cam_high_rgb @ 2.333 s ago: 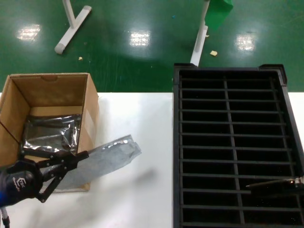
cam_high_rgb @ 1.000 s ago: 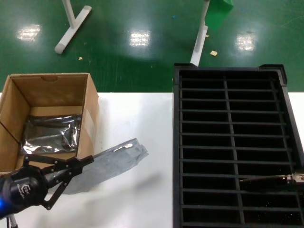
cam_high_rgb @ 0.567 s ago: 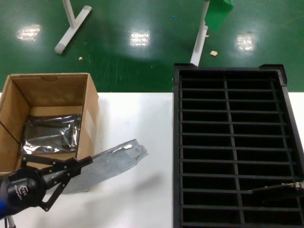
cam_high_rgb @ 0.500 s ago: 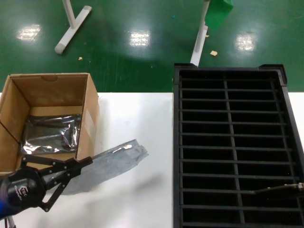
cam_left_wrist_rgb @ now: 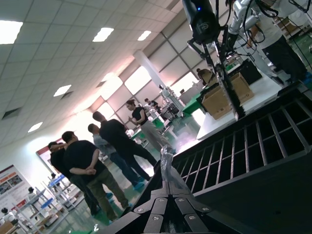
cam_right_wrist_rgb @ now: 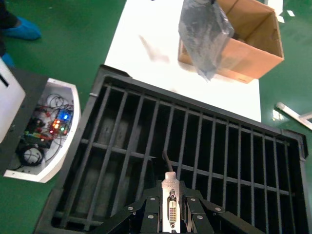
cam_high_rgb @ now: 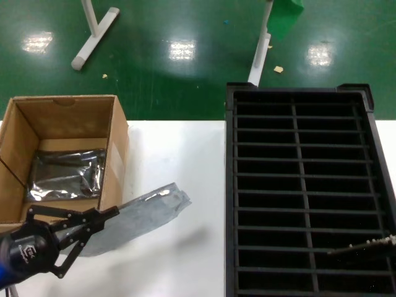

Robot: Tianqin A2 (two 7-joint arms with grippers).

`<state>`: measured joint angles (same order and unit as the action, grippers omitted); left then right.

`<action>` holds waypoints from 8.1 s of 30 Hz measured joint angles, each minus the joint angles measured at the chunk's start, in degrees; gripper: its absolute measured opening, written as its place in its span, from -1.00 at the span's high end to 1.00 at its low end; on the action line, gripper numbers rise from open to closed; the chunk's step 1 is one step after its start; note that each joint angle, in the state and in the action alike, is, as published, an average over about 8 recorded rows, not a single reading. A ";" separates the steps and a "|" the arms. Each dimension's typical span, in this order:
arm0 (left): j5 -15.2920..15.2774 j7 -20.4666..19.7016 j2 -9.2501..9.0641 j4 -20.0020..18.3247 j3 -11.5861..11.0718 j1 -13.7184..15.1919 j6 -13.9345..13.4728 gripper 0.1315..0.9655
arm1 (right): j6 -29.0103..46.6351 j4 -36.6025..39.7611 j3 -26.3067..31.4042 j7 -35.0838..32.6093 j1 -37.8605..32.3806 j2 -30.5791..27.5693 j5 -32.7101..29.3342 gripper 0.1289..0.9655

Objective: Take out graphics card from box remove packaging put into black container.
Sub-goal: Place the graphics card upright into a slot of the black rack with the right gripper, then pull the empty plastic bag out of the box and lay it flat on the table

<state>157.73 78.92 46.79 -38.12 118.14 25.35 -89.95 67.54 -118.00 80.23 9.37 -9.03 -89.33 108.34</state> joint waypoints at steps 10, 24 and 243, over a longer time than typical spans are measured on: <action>0.00 0.32 -0.89 2.19 -0.02 0.37 0.00 0.97 | 15.13 0.00 11.51 1.63 -19.20 13.83 -9.18 0.83; 0.00 0.94 -2.50 5.85 -1.24 0.22 0.00 0.97 | 22.24 0.00 45.97 8.09 -55.57 22.44 -14.30 0.83; 0.00 0.03 -7.36 12.61 -3.73 -2.12 0.00 0.97 | 22.40 9.40 70.96 30.27 -68.97 29.64 -28.69 -0.93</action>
<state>157.73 78.95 39.42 -25.51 114.41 23.24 -89.95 89.94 -108.60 151.19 39.63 -78.00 -59.69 79.65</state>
